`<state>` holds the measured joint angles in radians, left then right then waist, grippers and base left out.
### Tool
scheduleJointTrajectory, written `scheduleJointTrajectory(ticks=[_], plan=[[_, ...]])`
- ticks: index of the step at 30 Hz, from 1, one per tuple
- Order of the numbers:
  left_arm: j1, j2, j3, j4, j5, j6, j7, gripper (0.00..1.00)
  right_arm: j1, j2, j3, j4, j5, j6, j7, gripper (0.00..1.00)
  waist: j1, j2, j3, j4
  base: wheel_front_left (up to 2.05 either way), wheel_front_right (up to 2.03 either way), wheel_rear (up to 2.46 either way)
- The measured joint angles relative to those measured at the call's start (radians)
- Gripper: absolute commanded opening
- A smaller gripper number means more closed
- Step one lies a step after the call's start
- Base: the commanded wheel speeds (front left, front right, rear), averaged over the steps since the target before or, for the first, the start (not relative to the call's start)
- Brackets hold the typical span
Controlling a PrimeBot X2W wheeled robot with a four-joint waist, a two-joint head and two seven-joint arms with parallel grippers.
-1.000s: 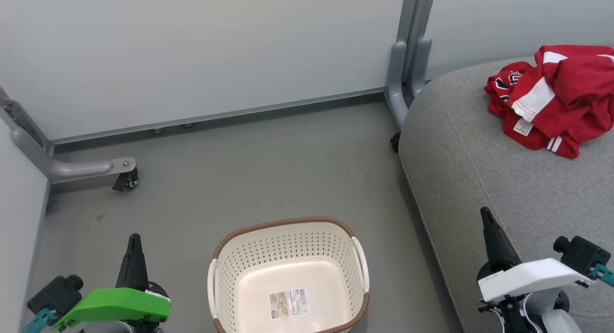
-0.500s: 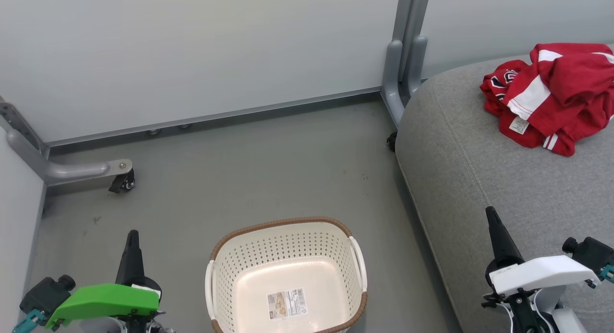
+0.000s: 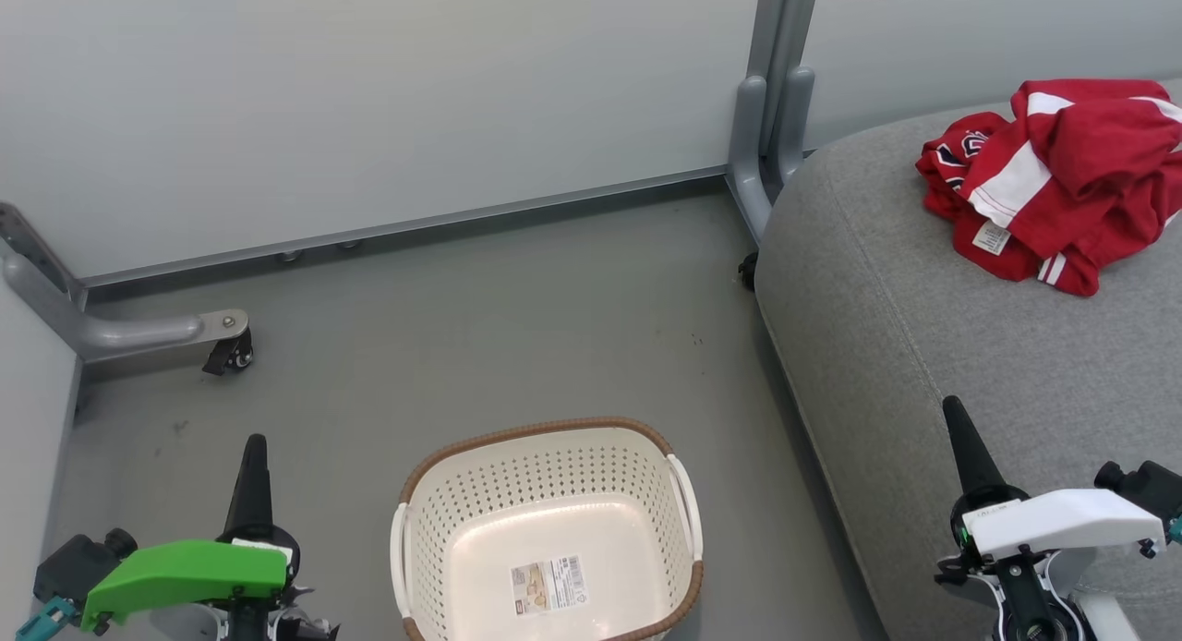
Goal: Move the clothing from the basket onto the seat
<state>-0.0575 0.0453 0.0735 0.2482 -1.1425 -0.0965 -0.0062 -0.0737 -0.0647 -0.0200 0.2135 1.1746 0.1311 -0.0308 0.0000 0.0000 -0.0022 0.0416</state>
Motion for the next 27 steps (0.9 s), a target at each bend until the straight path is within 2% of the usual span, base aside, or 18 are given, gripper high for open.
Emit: scheduleJointTrajectory(ticks=[27], plan=[[-0.024, 0.001, 0.022, -0.001, -0.250, -0.017, 0.067, 0.00, -0.018, -0.001, -0.037, 0.015, 0.245, 0.000, 0.067, 0.00, 0.0000, 0.0000, 0.003, -0.020, 0.00, 0.00, 0.00]])
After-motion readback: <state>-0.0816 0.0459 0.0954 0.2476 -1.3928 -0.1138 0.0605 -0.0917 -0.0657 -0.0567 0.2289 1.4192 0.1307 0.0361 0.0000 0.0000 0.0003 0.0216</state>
